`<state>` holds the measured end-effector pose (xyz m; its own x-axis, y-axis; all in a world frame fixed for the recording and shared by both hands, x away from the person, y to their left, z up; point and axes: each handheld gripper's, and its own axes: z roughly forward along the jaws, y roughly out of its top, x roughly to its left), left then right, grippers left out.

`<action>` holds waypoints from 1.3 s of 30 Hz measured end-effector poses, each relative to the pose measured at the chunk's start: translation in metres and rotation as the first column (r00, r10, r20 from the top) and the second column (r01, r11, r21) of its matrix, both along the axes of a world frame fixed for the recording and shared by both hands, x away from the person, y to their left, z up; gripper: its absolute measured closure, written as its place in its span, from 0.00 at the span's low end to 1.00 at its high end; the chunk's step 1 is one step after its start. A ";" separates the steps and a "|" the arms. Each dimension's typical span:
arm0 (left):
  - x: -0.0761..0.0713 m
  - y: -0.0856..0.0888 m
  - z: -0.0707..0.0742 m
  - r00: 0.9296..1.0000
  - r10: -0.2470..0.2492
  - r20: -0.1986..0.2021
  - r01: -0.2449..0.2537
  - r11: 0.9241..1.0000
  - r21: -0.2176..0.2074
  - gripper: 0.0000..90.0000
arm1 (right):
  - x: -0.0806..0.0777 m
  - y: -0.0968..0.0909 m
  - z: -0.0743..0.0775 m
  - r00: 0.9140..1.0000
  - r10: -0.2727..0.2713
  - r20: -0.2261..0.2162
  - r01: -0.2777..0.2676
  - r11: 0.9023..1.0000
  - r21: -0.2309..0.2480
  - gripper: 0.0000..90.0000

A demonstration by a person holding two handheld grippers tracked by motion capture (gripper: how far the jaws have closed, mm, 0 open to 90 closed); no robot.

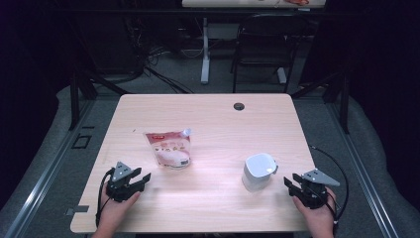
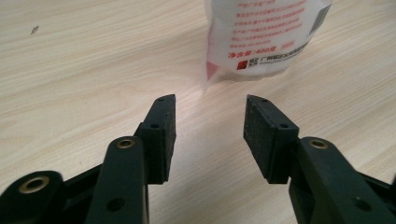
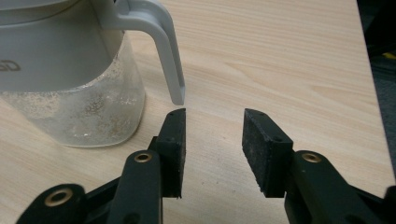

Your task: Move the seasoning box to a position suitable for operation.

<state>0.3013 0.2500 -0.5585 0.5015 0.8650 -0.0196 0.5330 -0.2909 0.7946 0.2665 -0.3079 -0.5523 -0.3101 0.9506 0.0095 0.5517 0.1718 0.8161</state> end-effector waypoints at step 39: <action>-0.012 0.012 0.003 1.000 0.023 -0.017 -0.024 0.998 -0.056 0.69 | 0.035 0.028 -0.006 0.992 0.129 0.010 -0.129 0.991 -0.023 0.86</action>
<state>0.2889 0.2616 -0.5560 0.4800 0.8739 -0.0766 0.5520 -0.2329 0.8007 0.3011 -0.2795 -0.5583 -0.4304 0.9025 -0.0157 0.5144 0.2596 0.8173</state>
